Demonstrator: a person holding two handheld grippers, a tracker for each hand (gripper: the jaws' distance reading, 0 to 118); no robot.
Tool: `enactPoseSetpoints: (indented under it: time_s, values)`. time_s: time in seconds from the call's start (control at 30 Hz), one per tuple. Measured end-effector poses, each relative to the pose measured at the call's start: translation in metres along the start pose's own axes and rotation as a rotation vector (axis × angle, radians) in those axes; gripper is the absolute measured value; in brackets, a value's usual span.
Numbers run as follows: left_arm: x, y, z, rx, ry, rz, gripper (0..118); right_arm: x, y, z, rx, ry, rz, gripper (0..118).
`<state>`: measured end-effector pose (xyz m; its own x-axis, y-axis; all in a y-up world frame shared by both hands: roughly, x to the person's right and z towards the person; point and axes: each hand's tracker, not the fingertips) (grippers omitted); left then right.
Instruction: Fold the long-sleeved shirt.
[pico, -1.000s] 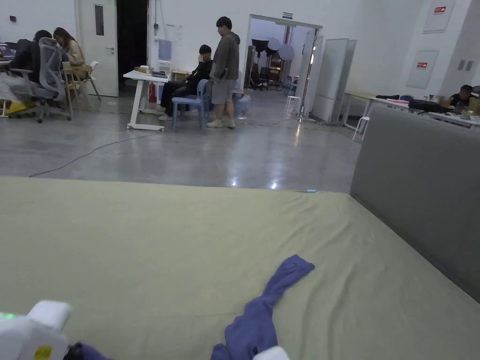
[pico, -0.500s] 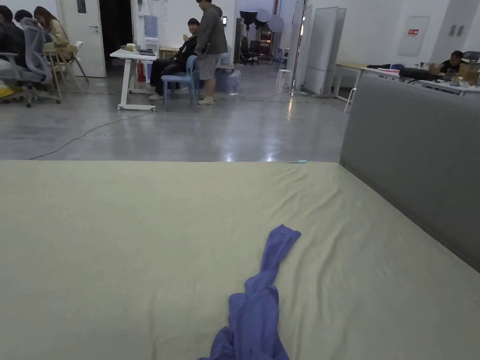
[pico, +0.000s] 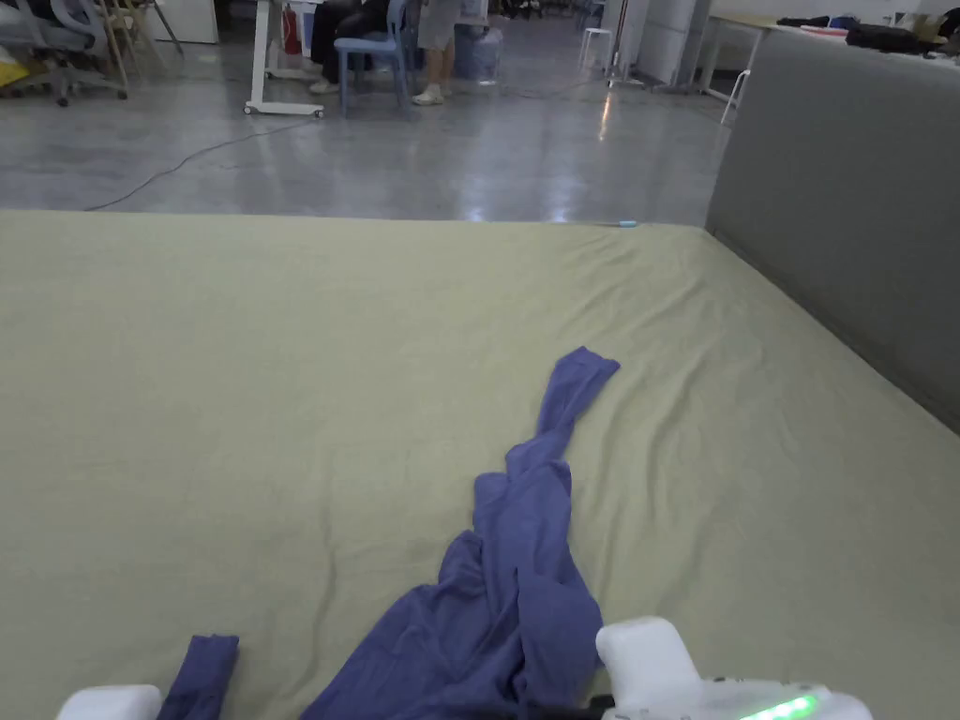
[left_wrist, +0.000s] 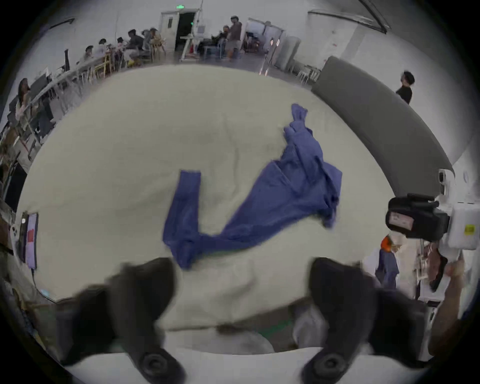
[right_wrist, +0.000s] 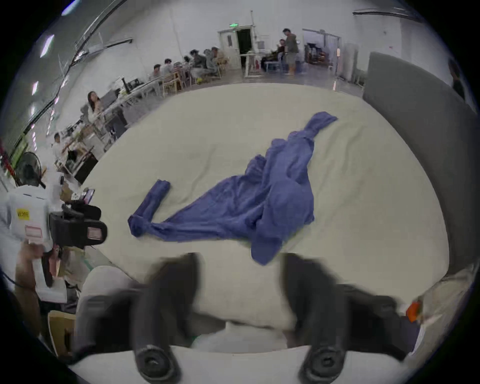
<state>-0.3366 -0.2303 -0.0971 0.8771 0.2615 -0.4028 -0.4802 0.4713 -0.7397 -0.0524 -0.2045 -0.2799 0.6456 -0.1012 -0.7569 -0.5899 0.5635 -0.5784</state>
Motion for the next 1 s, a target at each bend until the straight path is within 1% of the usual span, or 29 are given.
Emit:
enactPoseSetpoints:
  time_s: [0.03,0.07,0.1,0.17,0.2,0.27,0.3,0.33,0.37,0.43,0.5,0.53,0.63,0.7,0.73,0.77,0.8,0.83,0.87,0.9,0.93,0.97,1.0]
  values:
    - [0.006,-0.004,-0.006,-0.015,0.0,-0.022,67,-0.001,-0.011,-0.005,-0.02,-0.006,-0.034,11]
    - [0.01,-0.006,-0.013,-0.041,0.012,-0.037,29,0.0,-0.02,-0.009,-0.043,-0.01,-0.066,0]
    - [0.013,-0.007,-0.022,-0.057,0.018,-0.057,6,0.002,-0.028,-0.012,-0.068,0.024,-0.094,0]
    - [0.018,0.004,-0.035,-0.098,-0.04,-0.097,4,0.01,-0.036,-0.015,-0.089,0.112,-0.159,0]
    - [0.02,0.015,-0.04,-0.094,-0.065,-0.086,4,0.015,-0.038,-0.018,-0.089,0.129,-0.187,0]
    - [0.028,0.047,-0.053,-0.054,-0.125,-0.078,7,0.02,-0.036,-0.017,-0.087,0.122,-0.178,0]
    - [0.032,0.068,-0.063,-0.048,-0.121,-0.088,22,0.02,-0.032,-0.014,-0.076,0.109,-0.169,0]
    - [0.036,0.084,-0.075,-0.046,-0.106,-0.103,75,0.02,-0.028,-0.011,-0.064,0.094,-0.16,0]
    - [0.038,0.106,-0.092,-0.05,-0.091,-0.113,95,0.021,-0.025,-0.009,-0.048,0.079,-0.151,0]
    - [0.045,0.136,-0.123,-0.01,-0.036,-0.152,95,0.026,-0.022,-0.006,-0.032,0.064,-0.156,0]
    - [0.055,0.16,-0.158,-0.051,0.037,-0.175,95,0.028,-0.018,0.0,-0.028,0.06,-0.186,0]
    - [0.058,0.166,-0.176,-0.065,0.035,-0.162,95,0.032,-0.019,0.0,-0.03,0.06,-0.204,0]
    - [0.061,0.171,-0.23,-0.12,0.019,-0.159,93,0.045,-0.02,-0.005,-0.043,0.044,-0.232,0]
    - [0.069,0.167,-0.251,-0.132,-0.002,-0.169,89,0.052,-0.02,-0.006,-0.051,0.021,-0.236,0]
    - [0.073,0.164,-0.259,-0.13,0.013,-0.181,81,0.054,-0.018,-0.007,-0.056,0.007,-0.235,0]
    - [0.075,0.16,-0.271,-0.123,0.091,-0.205,77,0.058,-0.016,-0.008,-0.062,-0.016,-0.235,0]
    - [0.079,0.157,-0.277,-0.119,0.153,-0.25,76,0.062,-0.013,-0.011,-0.061,-0.034,-0.236,0]
    - [0.08,0.155,-0.275,-0.111,0.159,-0.284,72,0.065,-0.011,-0.012,-0.059,-0.045,-0.241,0]
    - [0.084,0.154,-0.274,-0.096,0.168,-0.294,72,0.072,-0.006,-0.018,-0.062,-0.062,-0.249,0]
    - [0.096,0.149,-0.257,-0.093,0.186,-0.303,69,0.077,0.001,-0.021,-0.059,-0.074,-0.259,0]
    - [0.099,0.148,-0.252,-0.087,0.215,-0.339,55,0.082,0.009,-0.024,-0.053,-0.091,-0.277,0]
    - [0.101,0.147,-0.248,-0.061,0.229,-0.365,31,0.086,0.017,-0.028,-0.045,-0.105,-0.293,0]
    - [0.098,0.149,-0.243,-0.061,0.197,-0.376,0,0.093,0.028,-0.035,-0.034,-0.102,-0.296,0]
